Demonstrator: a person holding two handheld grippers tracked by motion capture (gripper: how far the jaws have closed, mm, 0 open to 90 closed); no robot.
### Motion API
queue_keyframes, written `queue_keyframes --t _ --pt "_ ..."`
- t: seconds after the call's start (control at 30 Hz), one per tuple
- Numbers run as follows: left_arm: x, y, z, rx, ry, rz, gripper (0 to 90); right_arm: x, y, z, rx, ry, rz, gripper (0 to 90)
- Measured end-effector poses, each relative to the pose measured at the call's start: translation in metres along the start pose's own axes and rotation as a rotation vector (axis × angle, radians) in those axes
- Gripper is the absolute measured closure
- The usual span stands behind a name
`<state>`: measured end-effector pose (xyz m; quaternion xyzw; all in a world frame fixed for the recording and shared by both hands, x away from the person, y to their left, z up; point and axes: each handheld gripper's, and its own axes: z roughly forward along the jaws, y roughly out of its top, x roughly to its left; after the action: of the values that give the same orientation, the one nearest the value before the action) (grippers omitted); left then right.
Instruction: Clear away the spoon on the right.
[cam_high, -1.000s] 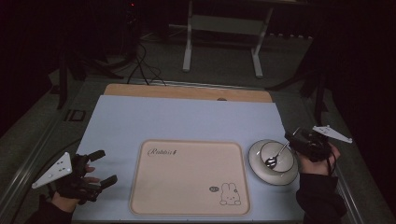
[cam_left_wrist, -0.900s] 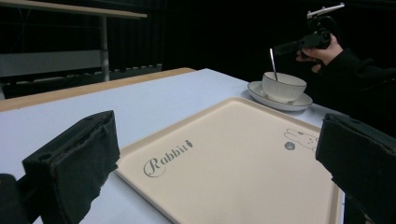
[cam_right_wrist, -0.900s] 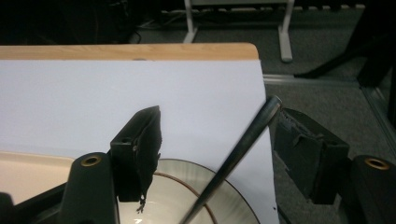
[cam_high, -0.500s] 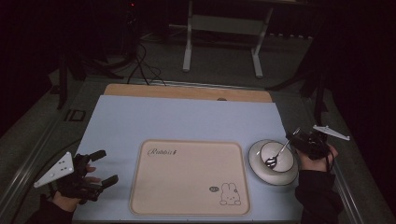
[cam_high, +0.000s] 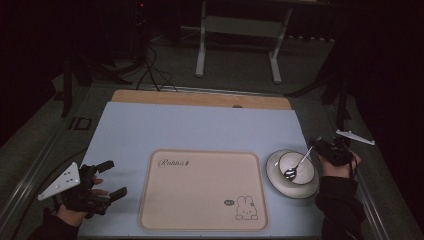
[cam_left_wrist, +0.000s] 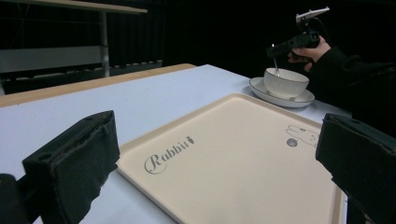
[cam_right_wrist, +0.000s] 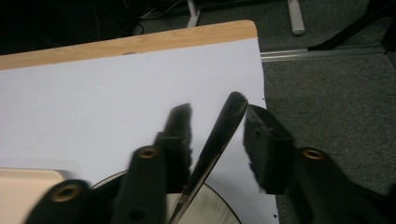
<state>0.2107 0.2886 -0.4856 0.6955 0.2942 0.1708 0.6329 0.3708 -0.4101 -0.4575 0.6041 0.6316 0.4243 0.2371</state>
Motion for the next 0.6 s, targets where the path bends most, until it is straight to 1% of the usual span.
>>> queue_keyframes --t 0.07,0.13,0.17,0.23,0.3,0.47,0.6 --pt "-0.0001 0.0000 0.0002 0.001 0.000 0.001 0.0 0.0000 0.0004 -0.0002 0.003 -0.003 -0.009 71.5" --pt "-0.0002 0.0000 0.0002 0.001 0.000 0.001 0.0 0.0004 0.0003 -0.0002 0.008 -0.006 -0.018 75.3" --pt "-0.0002 0.0000 0.0001 0.001 0.000 0.001 0.0 0.0005 0.0004 0.0002 0.012 0.002 -0.020 77.1" --pt "-0.0001 0.0000 0.0001 0.001 0.000 0.000 0.0 0.0014 0.0006 0.0000 0.009 0.000 -0.027 79.8" --pt "-0.0002 0.0001 0.0002 0.000 0.000 0.001 0.0 0.0018 0.0014 -0.0006 0.011 0.009 -0.030 81.2" --pt "-0.0002 0.0001 0.0002 0.002 0.001 0.002 0.0 0.0044 0.0048 -0.0042 0.005 0.052 -0.026 85.8" --pt "-0.0003 0.0001 0.0003 0.002 0.000 0.002 0.0 0.0084 0.0089 -0.0093 -0.016 0.092 -0.021 88.6"
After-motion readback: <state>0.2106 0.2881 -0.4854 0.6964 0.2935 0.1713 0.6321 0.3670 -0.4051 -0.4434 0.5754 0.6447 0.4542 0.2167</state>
